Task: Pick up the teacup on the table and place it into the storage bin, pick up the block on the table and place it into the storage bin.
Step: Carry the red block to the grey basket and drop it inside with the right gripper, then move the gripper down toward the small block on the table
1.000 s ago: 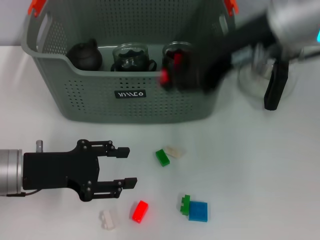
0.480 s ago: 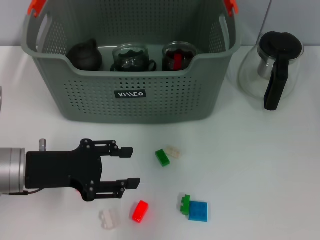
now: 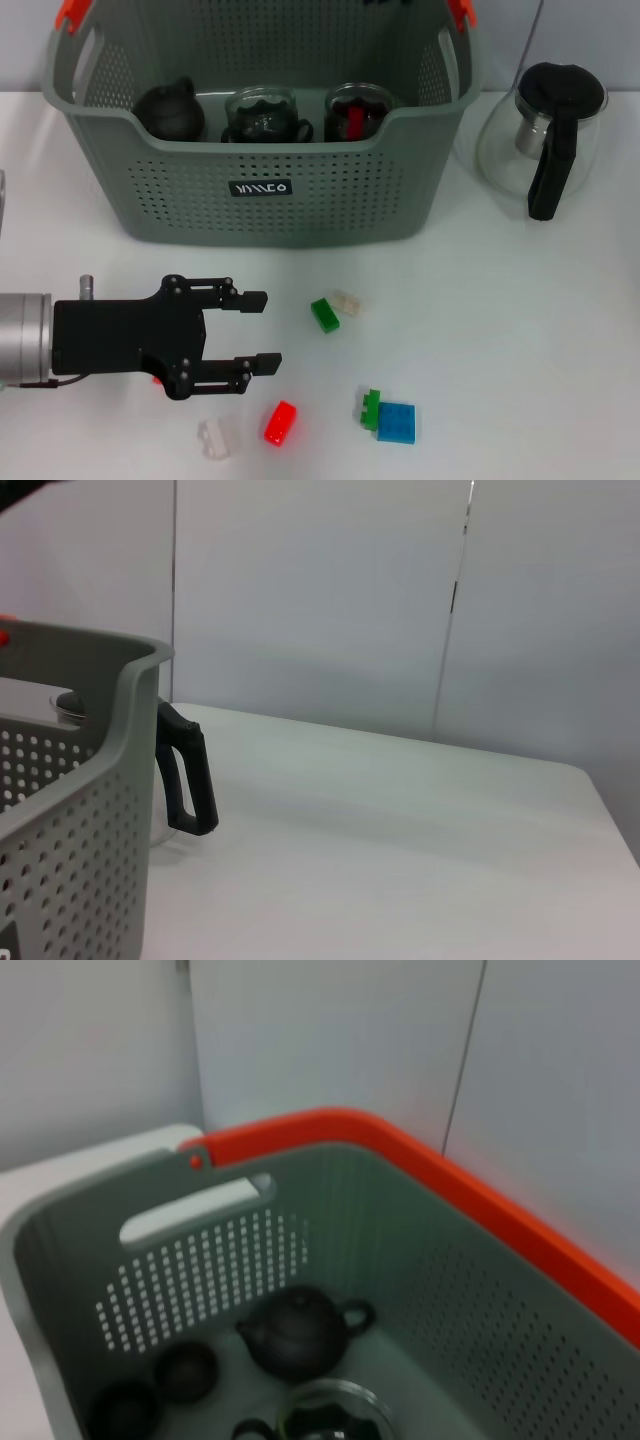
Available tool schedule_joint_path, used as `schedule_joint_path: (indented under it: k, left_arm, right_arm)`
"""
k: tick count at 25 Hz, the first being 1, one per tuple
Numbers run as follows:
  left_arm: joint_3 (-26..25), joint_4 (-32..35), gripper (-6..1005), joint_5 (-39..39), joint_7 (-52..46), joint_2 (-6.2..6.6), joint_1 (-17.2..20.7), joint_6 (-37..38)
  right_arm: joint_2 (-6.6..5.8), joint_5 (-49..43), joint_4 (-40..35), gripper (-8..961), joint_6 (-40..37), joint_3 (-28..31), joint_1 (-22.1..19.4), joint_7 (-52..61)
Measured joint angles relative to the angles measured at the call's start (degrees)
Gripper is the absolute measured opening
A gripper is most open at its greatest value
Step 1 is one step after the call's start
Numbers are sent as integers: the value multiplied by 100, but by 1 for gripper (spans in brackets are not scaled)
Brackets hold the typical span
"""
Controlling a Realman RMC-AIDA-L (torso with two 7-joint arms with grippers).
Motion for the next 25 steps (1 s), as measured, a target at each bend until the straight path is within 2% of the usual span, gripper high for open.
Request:
schedule_joint_path:
  k: [7, 12, 15, 18, 22, 25]
  left_arm:
    - [-18, 0, 675, -1, -7, 0, 2, -13]
    - [-33, 0, 675, 1, -23, 0, 9, 6]
    - [-40, 0, 675, -5, -26, 0, 12, 17]
    - [-42, 0, 675, -5, -21, 0, 12, 19]
    - [-44, 0, 675, -5, -4, 3, 11, 26]
    - [-44, 0, 675, -5, -1, 5, 7, 26]
  right_arm:
    - [47, -193, -122, 263, 56, -23, -38, 91]
    - [83, -46, -630, 466, -133, 34, -245, 57]
    - [95, 593, -1256, 606, -749, 86, -584, -139]
    - [40, 1587, -1831, 755, -1721, 154, -1024, -356]
    - [7, 2191, -2459, 812, -2995, 173, -1588, -561]
    - [67, 2074, -2740, 840, -3730, 93, -1922, -704]
